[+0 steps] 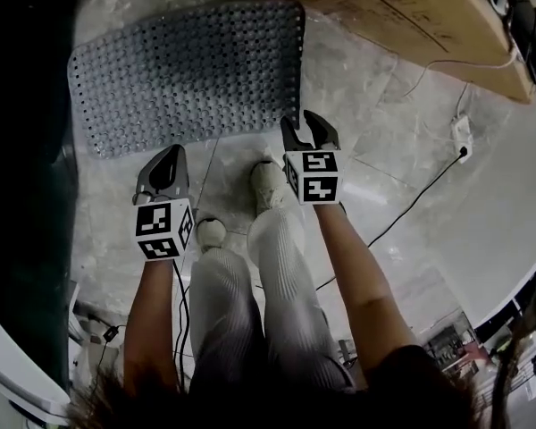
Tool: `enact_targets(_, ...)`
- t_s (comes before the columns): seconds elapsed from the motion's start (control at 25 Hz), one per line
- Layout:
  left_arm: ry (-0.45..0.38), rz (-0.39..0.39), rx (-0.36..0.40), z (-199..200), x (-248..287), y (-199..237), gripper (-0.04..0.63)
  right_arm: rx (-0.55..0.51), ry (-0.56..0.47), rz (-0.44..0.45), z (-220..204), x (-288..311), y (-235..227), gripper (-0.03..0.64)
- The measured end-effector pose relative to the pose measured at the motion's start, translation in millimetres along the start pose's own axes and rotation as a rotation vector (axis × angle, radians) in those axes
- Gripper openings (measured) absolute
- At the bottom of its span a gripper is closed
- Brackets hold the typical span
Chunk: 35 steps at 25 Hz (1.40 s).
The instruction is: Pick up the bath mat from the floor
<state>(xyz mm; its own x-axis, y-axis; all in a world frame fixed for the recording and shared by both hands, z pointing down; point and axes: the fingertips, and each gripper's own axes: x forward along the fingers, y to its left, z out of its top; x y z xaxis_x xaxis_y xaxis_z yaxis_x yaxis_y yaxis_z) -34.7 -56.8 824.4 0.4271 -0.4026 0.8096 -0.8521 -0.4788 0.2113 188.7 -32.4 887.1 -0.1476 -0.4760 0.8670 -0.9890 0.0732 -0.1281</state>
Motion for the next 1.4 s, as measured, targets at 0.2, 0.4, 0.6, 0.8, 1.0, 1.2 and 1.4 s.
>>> enact_targets(0.2,-0.001,-0.022,0.03,-15,34,2,0.008,0.015,-0.002,-0.044,-21,29,-21,0.161)
enact_targets(0.4,-0.011,-0.025,0.044,-30,63,7,0.008,0.002,0.007,-0.06,-40,56,-35,0.163)
enact_targets(0.6,-0.02,-0.015,0.027,-43,90,20,0.008,0.016,0.019,-0.07,-54,84,-45,0.166)
enact_targets(0.8,-0.013,-0.023,0.038,-51,105,20,0.008,0.012,0.02,-0.067,-59,100,-52,0.166)
enact_targets(1.0,-0.013,-0.028,0.05,-57,117,23,0.008,0.068,0.014,-0.054,-61,113,-60,0.166)
enact_targets(1.2,-0.02,-0.027,0.05,-54,122,26,0.008,0.111,0.042,-0.021,-68,123,-59,0.145)
enact_targets(1.4,-0.014,-0.019,0.059,-57,114,30,0.008,0.121,0.042,-0.058,-66,118,-62,0.058)
